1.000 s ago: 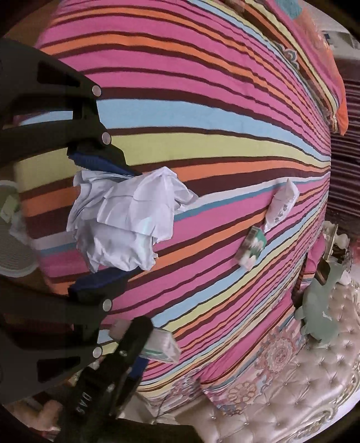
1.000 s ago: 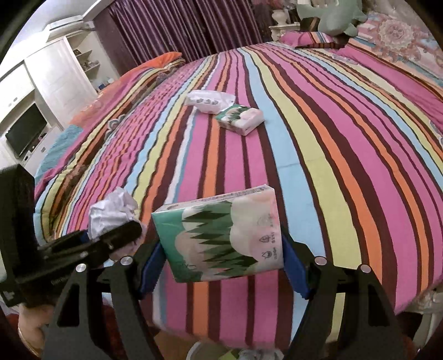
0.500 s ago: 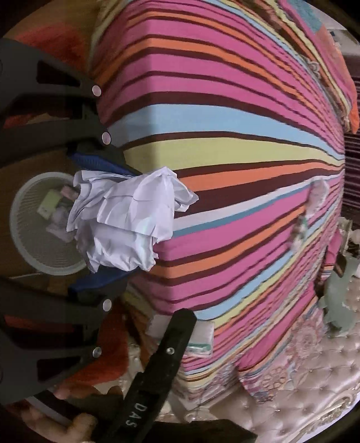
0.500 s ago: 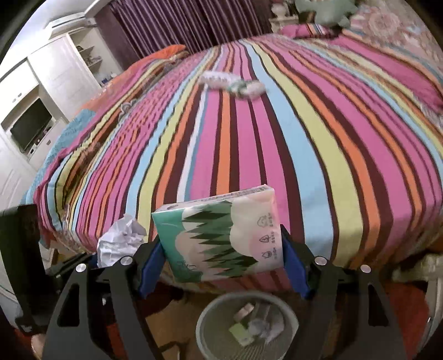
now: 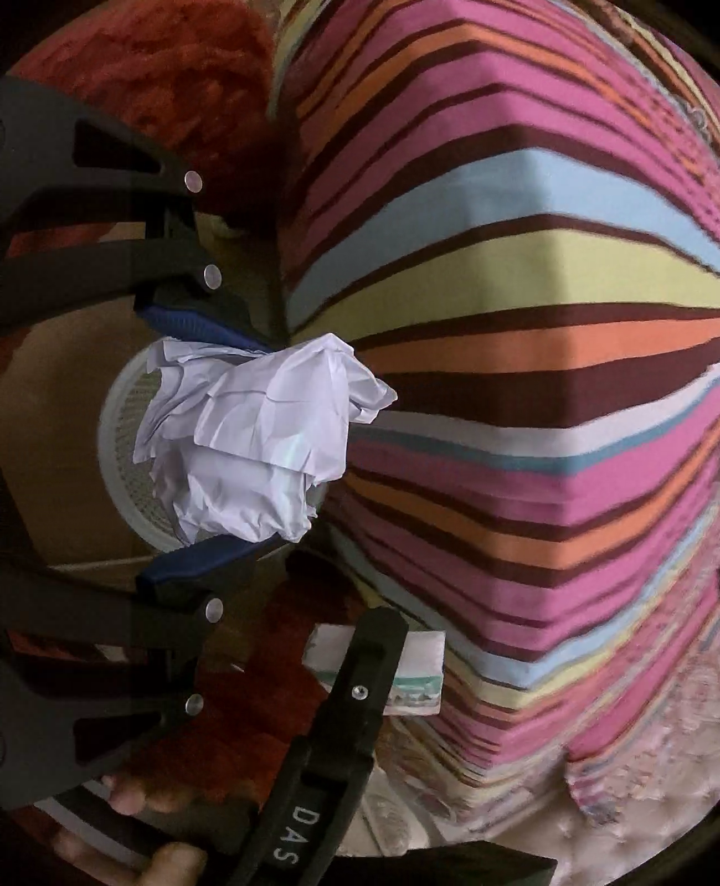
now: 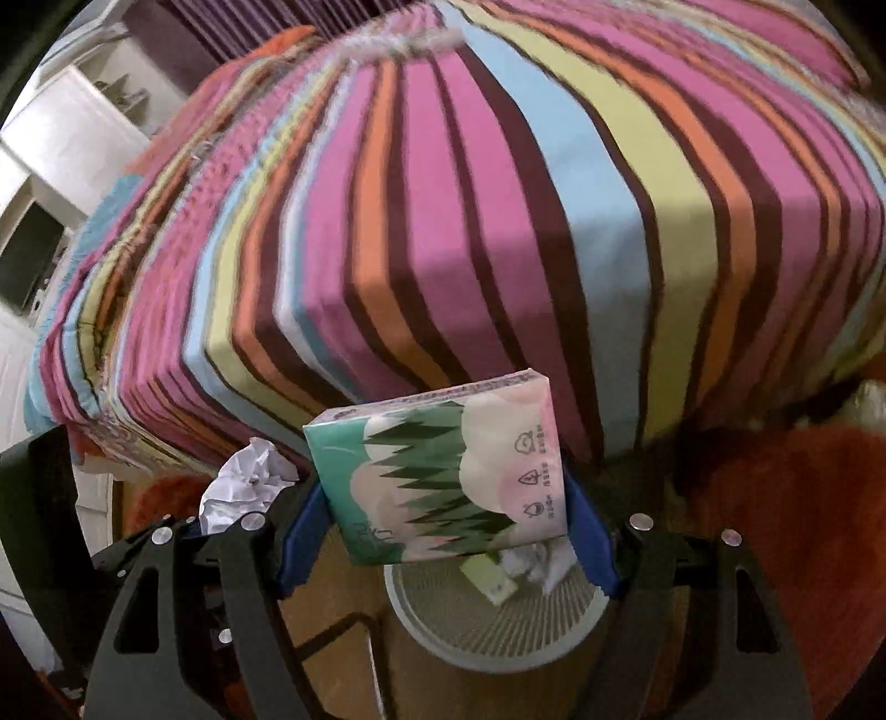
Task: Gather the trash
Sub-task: 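Carry the crumpled paper and tissue pack down over the wastebasket, then open both grippers to drop the paper and tissue pack into the wastebasket, then raise both grippers back toward the last items on the bed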
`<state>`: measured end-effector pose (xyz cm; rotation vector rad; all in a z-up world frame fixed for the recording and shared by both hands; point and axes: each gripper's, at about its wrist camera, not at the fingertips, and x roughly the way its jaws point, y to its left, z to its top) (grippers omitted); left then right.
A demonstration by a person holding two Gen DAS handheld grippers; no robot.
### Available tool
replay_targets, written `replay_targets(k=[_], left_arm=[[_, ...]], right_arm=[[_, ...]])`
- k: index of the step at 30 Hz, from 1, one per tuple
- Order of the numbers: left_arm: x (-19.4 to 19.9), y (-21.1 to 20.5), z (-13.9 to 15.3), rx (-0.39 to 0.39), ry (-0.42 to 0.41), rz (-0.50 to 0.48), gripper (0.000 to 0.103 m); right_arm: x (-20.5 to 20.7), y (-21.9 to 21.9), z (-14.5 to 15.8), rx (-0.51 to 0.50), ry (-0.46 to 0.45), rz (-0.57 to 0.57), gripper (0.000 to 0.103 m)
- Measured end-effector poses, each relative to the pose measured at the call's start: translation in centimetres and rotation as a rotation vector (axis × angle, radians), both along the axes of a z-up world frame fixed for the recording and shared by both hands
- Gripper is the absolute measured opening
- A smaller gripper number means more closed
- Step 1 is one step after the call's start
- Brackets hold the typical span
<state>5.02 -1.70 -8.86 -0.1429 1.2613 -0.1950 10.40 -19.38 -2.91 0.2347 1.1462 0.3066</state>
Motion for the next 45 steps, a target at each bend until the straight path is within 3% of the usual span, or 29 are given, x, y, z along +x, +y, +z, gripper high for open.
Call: replay_targets(k=[9,20,26,33,37,41,45], left_arm=[[0.0,-0.5,-4.4,0.047,0.169,-0.017,0.059],[0.4,-1.8,-9.1,0.033,0.360,-0.051,0.059],[1.0,-1.9,-11.7,0.015,0.460,-0.033,0.059],[0.9,-1.8,-13.6,0.009,0.548,-0.014,0.060],[0.8,-1.9,-14.1,0.008,0.573,-0.015,0.076],[0.9,-1.9,-14.3,0.008,0.570,-0.007,0.081],[1.0,-1.9,-14.5,0.011,0.577,-0.003,0.082]], right_arm=[[-0.2,-0.2,-4.3,-0.015,0.194,-0.025,0.071],[0.4,0.1,-8.1,-0.038,0.401,-0.046,0.071],[0.4,1.1,-10.7,-0.099,0.506,-0.031,0.071],[0.2,1.1,-12.9,-0.147,0.580,-0.034,0.071],[0.2,1.2,-13.2,-0.155,0.593,-0.037,0.072],[0.3,1.3,-13.9,-0.171,0.611,-0.048,0.087],[0.2,1.1,-13.8,-0.177,0.599,-0.059,0.089]])
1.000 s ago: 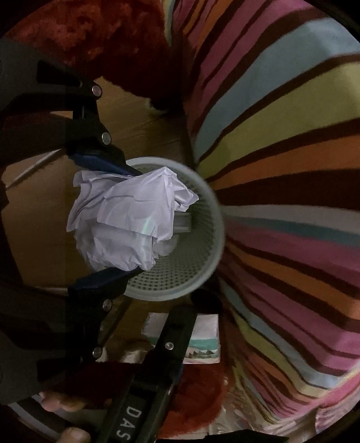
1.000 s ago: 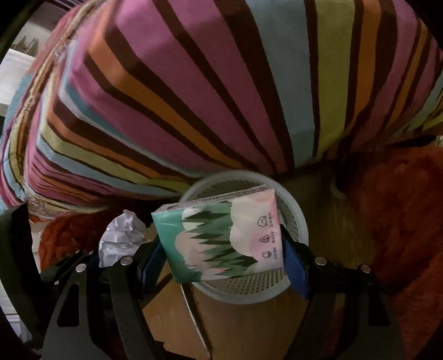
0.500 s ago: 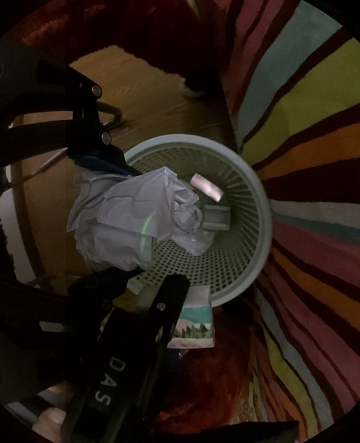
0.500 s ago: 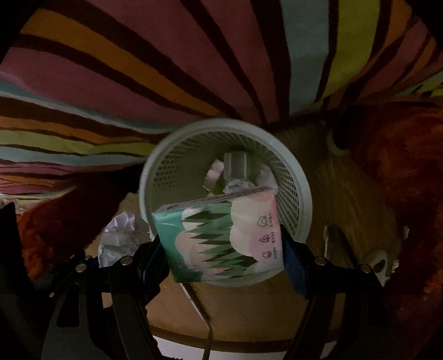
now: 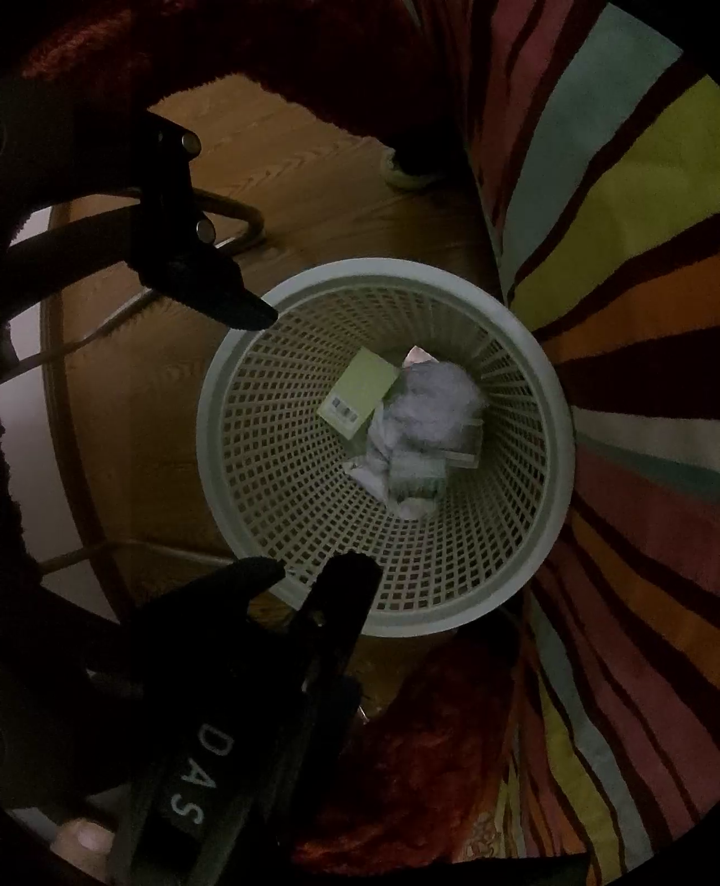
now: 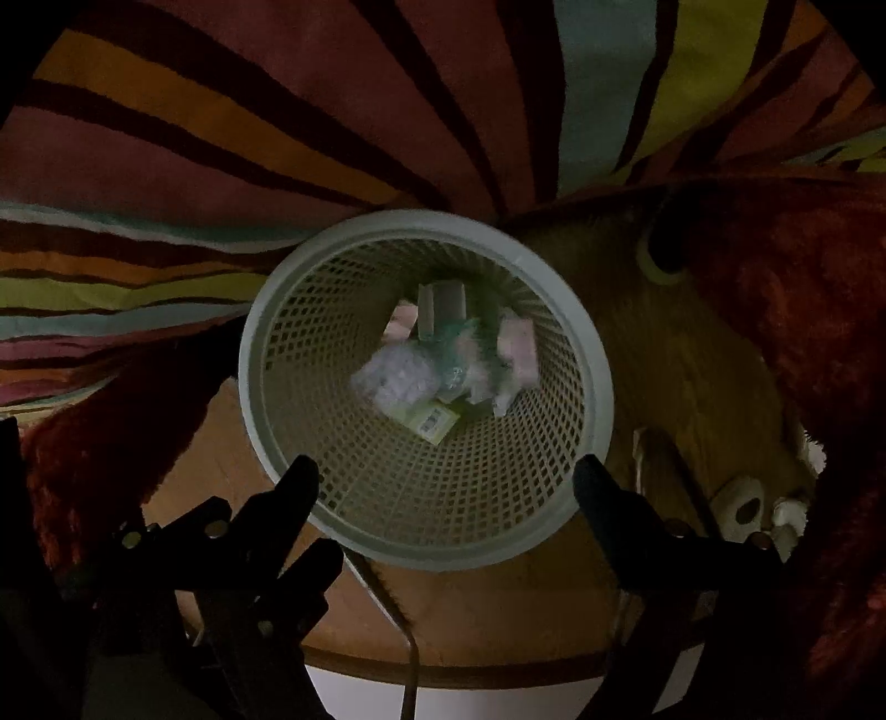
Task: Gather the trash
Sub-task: 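Raise both grippers back toward the last items on the bed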
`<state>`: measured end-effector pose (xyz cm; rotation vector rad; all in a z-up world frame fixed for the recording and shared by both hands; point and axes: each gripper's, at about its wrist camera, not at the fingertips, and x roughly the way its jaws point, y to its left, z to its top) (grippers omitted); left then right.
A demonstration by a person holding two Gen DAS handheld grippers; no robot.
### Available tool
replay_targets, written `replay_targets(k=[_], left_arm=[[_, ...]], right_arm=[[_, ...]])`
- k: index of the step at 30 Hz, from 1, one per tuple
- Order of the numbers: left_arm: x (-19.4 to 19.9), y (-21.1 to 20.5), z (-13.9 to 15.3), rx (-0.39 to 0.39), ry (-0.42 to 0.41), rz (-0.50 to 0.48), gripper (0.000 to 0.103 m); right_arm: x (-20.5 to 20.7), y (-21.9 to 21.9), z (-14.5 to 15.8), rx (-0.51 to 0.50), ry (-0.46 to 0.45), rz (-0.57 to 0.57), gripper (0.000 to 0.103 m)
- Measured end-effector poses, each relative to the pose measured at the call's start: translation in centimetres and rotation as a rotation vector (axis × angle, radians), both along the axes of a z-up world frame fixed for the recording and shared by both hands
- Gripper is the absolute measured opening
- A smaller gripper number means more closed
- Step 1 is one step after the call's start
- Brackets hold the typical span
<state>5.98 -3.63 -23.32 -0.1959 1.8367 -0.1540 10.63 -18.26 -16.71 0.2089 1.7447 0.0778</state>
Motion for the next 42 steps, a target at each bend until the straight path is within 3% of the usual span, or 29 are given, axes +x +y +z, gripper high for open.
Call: replay_targets(k=[14,19,28,37,42], left_arm=[[-0.3,0.5,1.4,-0.010,-0.042,0.011,0.082],[-0.6,1.0,3.1,-0.011,-0.095,0.030,0.082],[-1.1,2.3,9.4,-0.031,-0.337,0.070,0.082],[-1.0,3.2,15.4,0.056,-0.577,0.060,0.082],[-0.1,4.7,18.3,0.093,-0.661,0.115,0.082]], right_arm=[[-0.3,-1.2,1.2,0.033,-0.044,-0.035,0.089],[-0.5,-1.6,2.5,0.081,-0.074,-0.049,0.089],[-1.8,-2.1,7.5,0.199,-0.232,-0.023,0.089],[-2.5,-1.7,12.6,0.262,-0.426,0.013,0.089],[-2.4,-1.1,15.8,0.262,-0.571,0.027,0.089]])
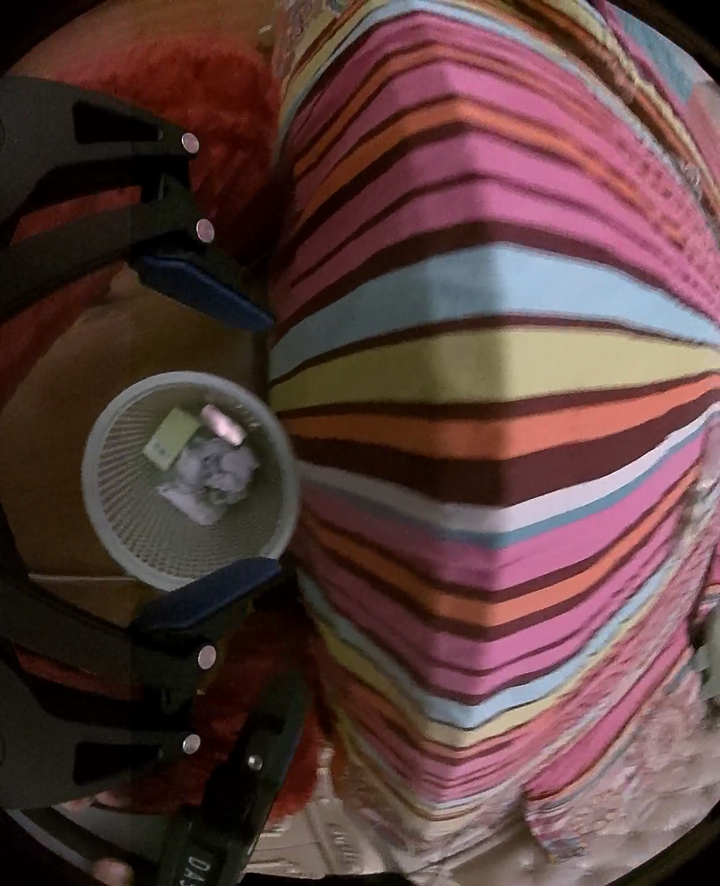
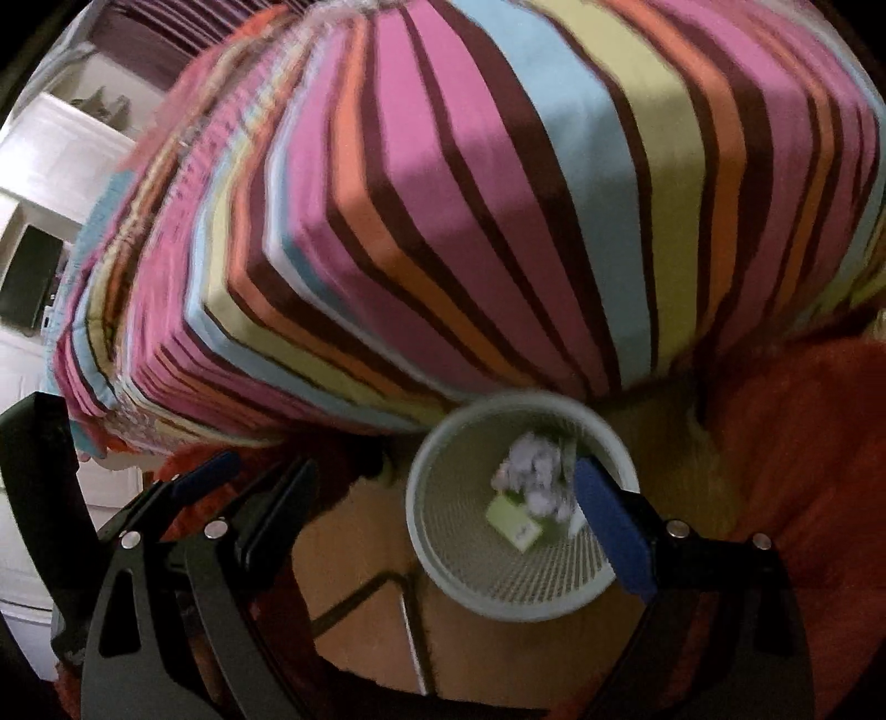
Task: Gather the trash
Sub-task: 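Raise both grippers back toward the last items on the bed, then grasp white plastic wrapper with left gripper while right grasps green tissue pack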
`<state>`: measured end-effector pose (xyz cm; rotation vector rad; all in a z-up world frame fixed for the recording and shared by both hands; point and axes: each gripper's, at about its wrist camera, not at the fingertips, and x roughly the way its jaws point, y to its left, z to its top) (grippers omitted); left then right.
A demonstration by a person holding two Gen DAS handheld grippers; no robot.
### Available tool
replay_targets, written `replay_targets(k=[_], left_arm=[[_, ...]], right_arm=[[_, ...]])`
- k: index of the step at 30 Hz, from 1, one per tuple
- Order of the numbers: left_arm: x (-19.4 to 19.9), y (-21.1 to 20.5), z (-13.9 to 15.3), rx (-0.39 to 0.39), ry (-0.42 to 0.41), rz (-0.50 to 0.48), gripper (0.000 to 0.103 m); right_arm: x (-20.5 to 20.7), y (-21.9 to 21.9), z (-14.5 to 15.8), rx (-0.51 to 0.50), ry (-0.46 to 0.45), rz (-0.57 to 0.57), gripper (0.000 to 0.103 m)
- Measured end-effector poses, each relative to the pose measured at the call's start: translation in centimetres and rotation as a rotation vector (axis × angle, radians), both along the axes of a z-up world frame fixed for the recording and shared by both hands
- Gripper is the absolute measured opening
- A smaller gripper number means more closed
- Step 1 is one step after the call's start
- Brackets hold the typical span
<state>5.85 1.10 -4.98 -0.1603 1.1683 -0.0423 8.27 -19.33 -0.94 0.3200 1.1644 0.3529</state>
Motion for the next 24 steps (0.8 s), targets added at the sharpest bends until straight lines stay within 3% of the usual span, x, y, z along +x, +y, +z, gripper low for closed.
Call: replay_targets(k=[4,6,16,24], left_arm=[[1.0,0.7,2.1,-0.002,-0.045,0.015,0.082],[2.0,0.9,3.0,0.004,-0.064,0.020,0.082],[8.3,2.5,5.2,-0.003,-0.121,0.040,0.082],[15.6,2.8,6.9,0.039,-0.198,-0.014,0.089]], right_arm=[[0.8,0.1,1.4,0.026,-0.105,-0.002,0.090],[1.2,-0.1,1.5,0.037,-0.136,-0.002,0.095],[6.2,-0.5,3.1,0.056,-0.216,0.034,0.095],[12.5,-0.2,5.3,-0.027,-0.302,0.074,0.095]])
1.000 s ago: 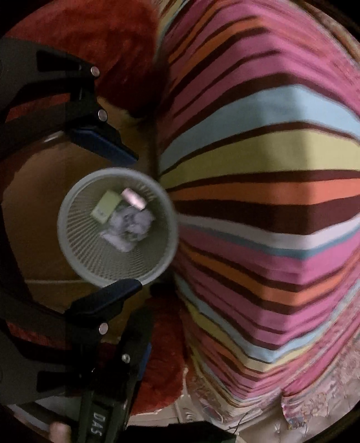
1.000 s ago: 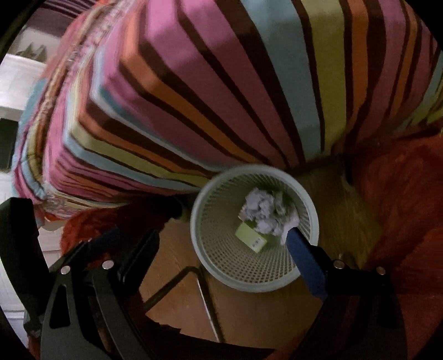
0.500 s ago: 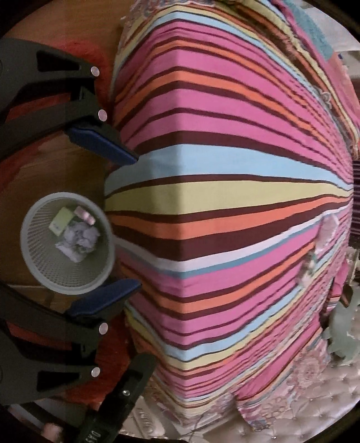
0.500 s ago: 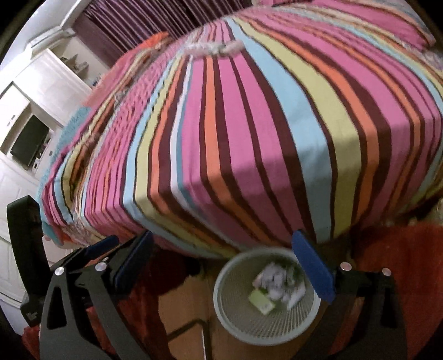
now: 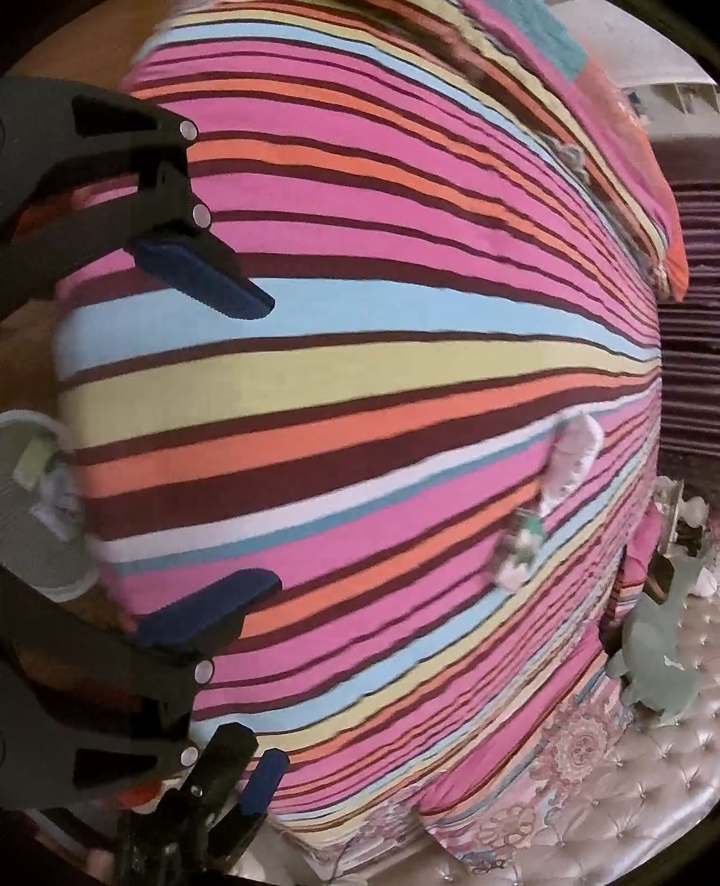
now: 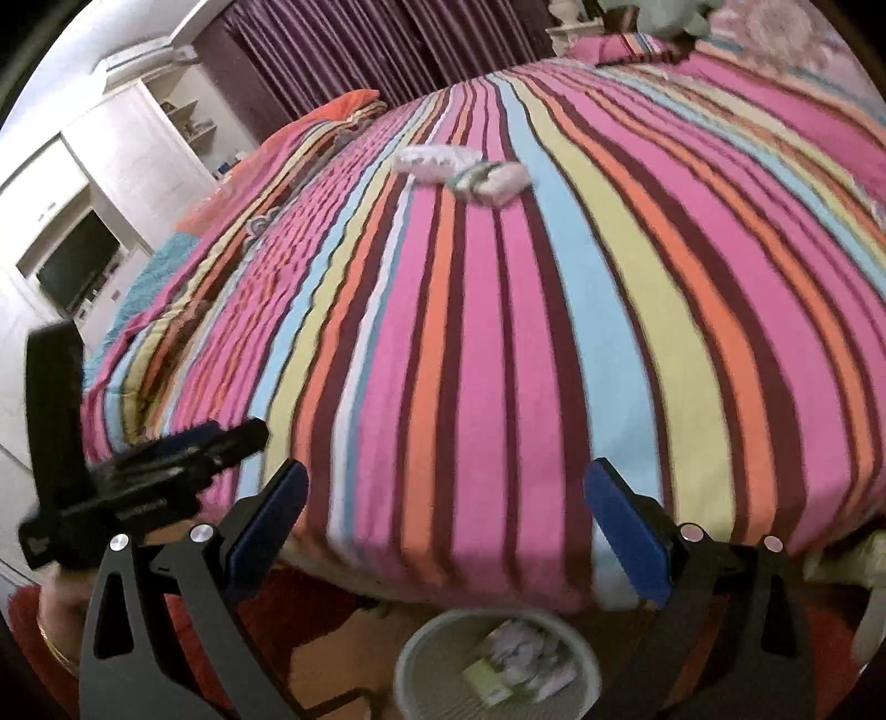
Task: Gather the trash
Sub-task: 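Grasp white plastic wrapper with left gripper while right grasps green tissue pack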
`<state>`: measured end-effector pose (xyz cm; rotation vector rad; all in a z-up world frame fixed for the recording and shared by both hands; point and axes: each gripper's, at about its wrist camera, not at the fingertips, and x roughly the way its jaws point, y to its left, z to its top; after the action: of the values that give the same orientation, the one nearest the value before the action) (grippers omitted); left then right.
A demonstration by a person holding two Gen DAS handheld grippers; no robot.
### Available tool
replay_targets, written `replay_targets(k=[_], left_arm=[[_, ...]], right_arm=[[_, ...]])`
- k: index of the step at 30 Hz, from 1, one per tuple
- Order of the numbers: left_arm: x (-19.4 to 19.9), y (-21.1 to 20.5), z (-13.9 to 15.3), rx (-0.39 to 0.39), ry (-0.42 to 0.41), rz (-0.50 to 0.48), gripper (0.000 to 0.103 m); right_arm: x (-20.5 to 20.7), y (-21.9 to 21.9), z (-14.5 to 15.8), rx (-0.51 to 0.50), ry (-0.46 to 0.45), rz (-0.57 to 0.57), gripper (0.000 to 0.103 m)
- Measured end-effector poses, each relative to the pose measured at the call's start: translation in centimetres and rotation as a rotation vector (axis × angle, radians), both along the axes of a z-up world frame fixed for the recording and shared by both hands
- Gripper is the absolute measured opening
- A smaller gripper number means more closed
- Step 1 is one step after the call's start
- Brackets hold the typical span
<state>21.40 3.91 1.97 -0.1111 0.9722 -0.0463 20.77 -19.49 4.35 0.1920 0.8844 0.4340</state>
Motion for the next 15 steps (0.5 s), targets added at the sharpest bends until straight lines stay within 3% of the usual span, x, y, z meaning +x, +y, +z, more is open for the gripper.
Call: replay_targets(k=[5,15], left_arm=[[5.8,1.0,0.5,-0.074,-0.020,0.017,0.089],[16.4,1.0,0.7,-0.057,-0.035,0.017,0.089]], right_arm=[[4.1,0.2,0.5,-0.052,-0.041,-0.008,0.095],[11.1,0.8,0.3,-0.158,-0.105,0.020,0.095]])
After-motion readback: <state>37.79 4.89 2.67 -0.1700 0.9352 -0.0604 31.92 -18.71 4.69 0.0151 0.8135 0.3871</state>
